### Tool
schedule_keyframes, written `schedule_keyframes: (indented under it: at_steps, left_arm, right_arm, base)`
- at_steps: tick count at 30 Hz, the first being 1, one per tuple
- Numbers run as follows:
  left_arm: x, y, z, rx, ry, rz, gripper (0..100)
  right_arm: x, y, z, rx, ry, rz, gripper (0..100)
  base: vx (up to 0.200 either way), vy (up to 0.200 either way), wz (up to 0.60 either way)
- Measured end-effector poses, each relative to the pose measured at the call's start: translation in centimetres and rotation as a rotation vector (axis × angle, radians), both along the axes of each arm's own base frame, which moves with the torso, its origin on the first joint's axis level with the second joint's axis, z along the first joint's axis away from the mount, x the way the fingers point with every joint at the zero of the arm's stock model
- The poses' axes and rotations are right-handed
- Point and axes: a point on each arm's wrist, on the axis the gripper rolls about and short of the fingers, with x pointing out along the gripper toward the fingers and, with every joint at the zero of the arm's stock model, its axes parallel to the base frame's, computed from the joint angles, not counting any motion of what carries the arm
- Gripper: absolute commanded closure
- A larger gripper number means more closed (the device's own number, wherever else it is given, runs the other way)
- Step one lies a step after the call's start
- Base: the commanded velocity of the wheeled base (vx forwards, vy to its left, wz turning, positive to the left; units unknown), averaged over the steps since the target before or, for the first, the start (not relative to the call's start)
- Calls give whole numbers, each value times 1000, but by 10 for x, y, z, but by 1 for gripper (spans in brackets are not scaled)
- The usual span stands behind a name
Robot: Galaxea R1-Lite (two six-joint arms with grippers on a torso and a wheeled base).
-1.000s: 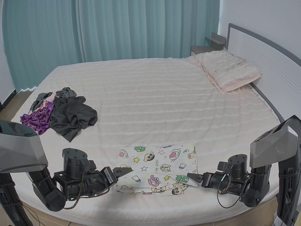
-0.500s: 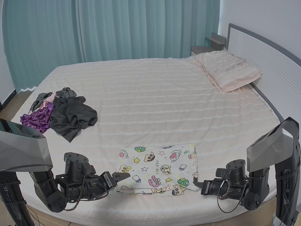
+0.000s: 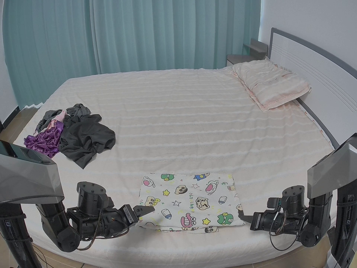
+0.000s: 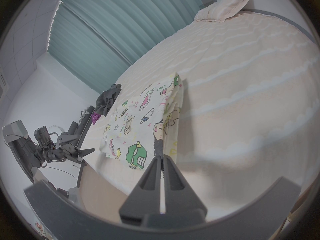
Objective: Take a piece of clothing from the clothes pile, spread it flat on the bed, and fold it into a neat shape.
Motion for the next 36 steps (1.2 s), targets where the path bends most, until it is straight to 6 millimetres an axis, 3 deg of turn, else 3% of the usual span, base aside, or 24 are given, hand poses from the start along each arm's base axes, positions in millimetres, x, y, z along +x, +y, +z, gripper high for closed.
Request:
schedule_keyframes:
  at_steps: [7, 8, 15, 22, 25, 33, 36]
  left_arm:
    - [0, 0, -1, 4, 2, -2, 0]
    - [0, 0, -1, 4, 2, -2, 0]
    - [0, -1, -2, 4, 3, -2, 0]
    - [0, -1, -2, 2, 5, -2, 0]
    - [0, 0, -2, 1, 5, -1, 0]
    - [0, 0, -2, 1, 6, -1, 0]
    - [0, 0, -2, 2, 6, 0, 0]
  right_arm:
    - [-3, -6, 0, -31, -3, 10, 100]
    - [-3, -7, -1, -39, -3, 16, 0]
    - [-4, -8, -3, -51, 0, 16, 0]
    - [11, -13, 14, -37, -87, -17, 0]
    - [27, -11, 16, -36, -89, -28, 0]
    - [99, 8, 31, 21, -139, -66, 0]
    - [116, 13, 28, 23, -97, -69, 0]
  base:
    - [0, 0, 0]
    - [0, 0, 0]
    - [0, 0, 0]
    - [0, 0, 0]
    - [0, 0, 0]
    - [0, 0, 0]
    - [0, 0, 0]
